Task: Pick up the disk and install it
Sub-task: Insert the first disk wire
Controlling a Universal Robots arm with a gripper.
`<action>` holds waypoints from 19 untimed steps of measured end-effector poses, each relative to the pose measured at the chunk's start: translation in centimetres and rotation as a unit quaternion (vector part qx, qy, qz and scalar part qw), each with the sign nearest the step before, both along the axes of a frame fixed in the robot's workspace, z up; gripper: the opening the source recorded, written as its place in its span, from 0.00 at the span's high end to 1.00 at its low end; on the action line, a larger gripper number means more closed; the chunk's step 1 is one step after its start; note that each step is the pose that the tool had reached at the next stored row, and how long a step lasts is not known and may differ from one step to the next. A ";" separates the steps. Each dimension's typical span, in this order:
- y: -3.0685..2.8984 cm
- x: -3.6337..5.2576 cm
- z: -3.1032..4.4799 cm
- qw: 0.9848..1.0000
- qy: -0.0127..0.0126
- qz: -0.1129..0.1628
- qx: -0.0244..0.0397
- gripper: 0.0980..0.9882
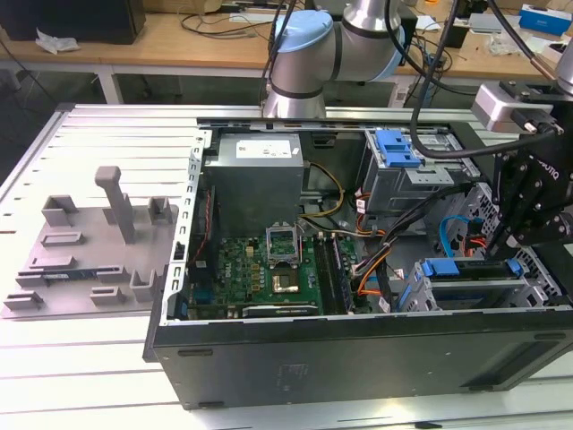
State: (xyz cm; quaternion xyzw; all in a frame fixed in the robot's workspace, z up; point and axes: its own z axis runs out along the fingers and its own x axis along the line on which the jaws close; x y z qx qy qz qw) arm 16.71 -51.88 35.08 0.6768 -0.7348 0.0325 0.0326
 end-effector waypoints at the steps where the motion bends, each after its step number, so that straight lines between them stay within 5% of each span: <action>1: 0.00 0.00 -0.02 1.000 0.000 0.000 0.000 0.93; 19: 0.07 0.00 -0.35 1.000 0.000 0.000 0.000 0.93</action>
